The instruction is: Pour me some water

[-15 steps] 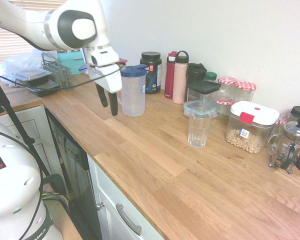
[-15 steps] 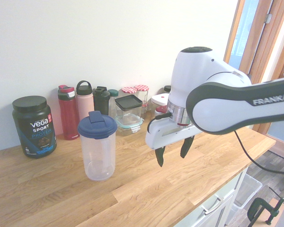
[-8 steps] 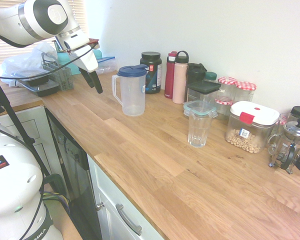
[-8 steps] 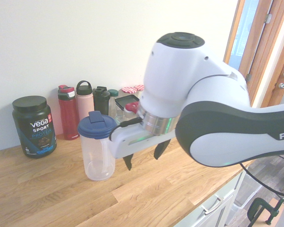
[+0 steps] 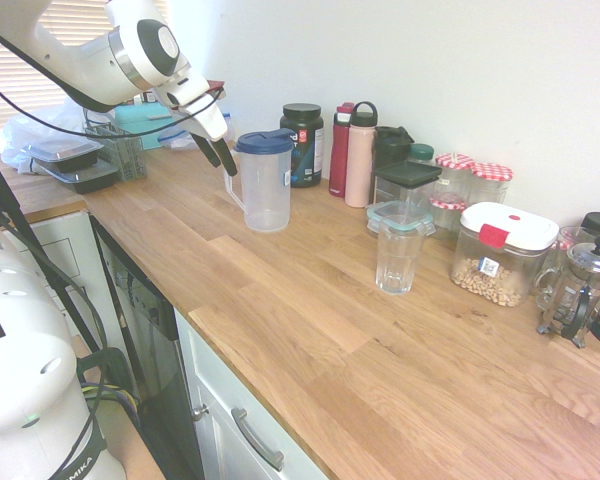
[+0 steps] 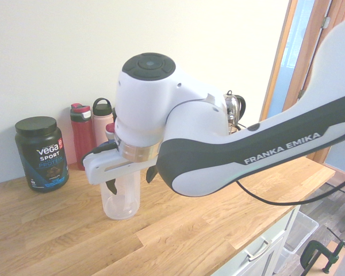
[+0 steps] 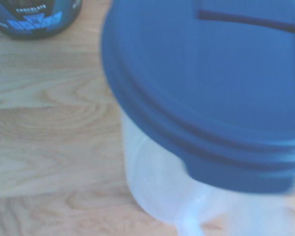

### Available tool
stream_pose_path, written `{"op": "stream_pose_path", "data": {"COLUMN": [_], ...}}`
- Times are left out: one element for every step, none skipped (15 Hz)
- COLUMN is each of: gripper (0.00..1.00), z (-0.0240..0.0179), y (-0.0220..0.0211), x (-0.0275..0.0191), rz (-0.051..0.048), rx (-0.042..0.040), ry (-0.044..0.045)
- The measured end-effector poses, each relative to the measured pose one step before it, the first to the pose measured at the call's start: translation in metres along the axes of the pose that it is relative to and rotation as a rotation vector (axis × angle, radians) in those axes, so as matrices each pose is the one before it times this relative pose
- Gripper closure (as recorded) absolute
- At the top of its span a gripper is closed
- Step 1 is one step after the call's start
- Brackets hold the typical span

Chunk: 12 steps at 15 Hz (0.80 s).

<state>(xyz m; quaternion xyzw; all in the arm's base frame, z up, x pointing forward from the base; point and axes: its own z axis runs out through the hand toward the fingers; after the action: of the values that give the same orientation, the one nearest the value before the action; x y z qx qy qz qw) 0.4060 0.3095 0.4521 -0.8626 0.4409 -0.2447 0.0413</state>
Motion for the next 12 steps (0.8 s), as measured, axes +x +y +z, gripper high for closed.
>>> {"op": "stream_pose_path", "data": {"gripper": [1.0,1.0,1.0,1.0,1.0,1.0,1.0,1.0,1.0,1.0,1.0,1.0], "z": [0.00874,0.00674,0.00332,-0.00035,-0.00144,-0.00135,-0.00051,0.00062,0.00074,0.00106,0.00077,0.00076], "y": [-0.00234,-0.00147,-0.00065,-0.00033,-0.0007,-0.00079,-0.0007,-0.00011,0.00006,0.00009,0.00002,0.0], "x": [0.0,0.00086,0.00037,-0.00035,0.00064,0.00118,0.00287,0.00408,0.00343,0.00396,0.00294,0.00242], "rz": [-0.00072,-0.00044,0.00001,0.00195,0.00187,-0.00008,-0.00002,0.00355,0.00386,0.00489,0.0011,-0.00031], "rx": [0.00585,0.00408,0.00273,0.00198,0.00388,0.00426,0.00355,0.00109,0.00023,-0.00009,0.00101,0.00064], "ry": [0.00124,0.00076,-0.00041,-0.00139,-0.00173,0.00058,0.00384,0.00318,0.00199,0.00241,0.00323,0.0028]}}
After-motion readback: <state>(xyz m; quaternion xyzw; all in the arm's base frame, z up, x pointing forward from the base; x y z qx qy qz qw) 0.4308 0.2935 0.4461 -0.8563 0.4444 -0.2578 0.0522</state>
